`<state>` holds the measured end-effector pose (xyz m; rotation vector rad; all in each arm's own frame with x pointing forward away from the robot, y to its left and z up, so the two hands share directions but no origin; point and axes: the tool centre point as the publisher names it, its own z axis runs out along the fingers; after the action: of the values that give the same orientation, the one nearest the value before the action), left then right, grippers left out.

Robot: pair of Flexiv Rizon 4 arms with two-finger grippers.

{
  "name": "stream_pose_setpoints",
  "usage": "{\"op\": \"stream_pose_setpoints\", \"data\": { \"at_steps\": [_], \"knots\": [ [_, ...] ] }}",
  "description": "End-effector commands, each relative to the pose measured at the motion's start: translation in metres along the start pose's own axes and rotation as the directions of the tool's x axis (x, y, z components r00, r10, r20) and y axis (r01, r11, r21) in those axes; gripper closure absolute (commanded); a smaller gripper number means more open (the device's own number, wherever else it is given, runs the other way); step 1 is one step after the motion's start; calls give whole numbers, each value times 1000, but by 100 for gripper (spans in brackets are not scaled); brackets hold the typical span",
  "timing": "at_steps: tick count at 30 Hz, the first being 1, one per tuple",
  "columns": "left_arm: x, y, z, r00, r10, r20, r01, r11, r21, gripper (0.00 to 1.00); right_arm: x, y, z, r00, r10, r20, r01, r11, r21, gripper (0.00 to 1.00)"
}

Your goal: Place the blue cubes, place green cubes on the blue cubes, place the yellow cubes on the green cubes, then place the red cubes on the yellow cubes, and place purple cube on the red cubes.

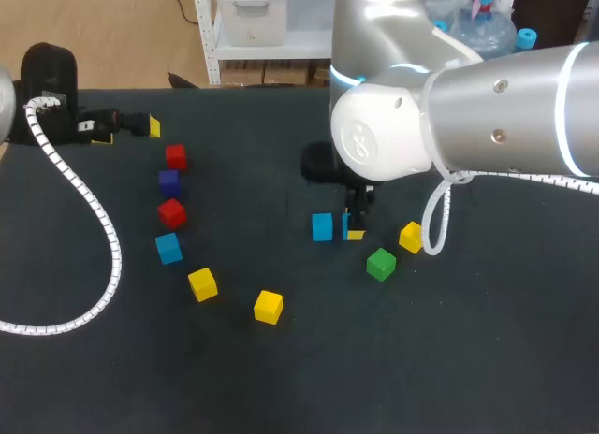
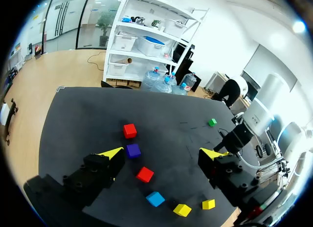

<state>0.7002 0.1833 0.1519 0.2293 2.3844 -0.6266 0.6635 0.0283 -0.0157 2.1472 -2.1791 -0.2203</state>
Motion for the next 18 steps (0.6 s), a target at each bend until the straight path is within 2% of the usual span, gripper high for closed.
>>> {"op": "stream_pose_setpoints", "data": {
  "at_steps": [1, 7, 8, 10, 11, 12, 18],
  "knots": [
    [1, 2, 0, 1000, 1, 5, -1, 1000, 6, 0, 1, -1, 2, 1000, -1, -2, 1, 1000, 3, 100],
    [1, 2, 0, 1000, 1, 5, -1, 1000, 6, 0, 0, 0, 3, 1000, -10, -1, 10, 1000, -4, 100],
    [1, 2, 0, 1000, 1, 5, -1, 1000, 6, 0, 0, 1, 3, 1000, -13, 0, 13, 1000, -7, 91],
    [1, 2, 0, 1000, 1, 5, -1, 1000, 6, 0, -1, 2, 3, 1000, -17, 1, 17, 1000, -8, 60],
    [1, 2, 0, 1000, 1, 5, -1, 1000, 6, 0, -2, 2, 3, 1000, -18, 2, 18, 1000, -9, 34],
    [1, 2, 0, 1000, 1, 5, -1, 1000, 6, 0, -1, 2, 2, 1000, -18, 4, 18, 1000, -10, 0],
    [1, 2, 0, 1000, 1, 5, -1, 1000, 6, 0, 0, 3, -5, 1000, -15, 9, 15, 1000, 13, 0]
  ]
}}
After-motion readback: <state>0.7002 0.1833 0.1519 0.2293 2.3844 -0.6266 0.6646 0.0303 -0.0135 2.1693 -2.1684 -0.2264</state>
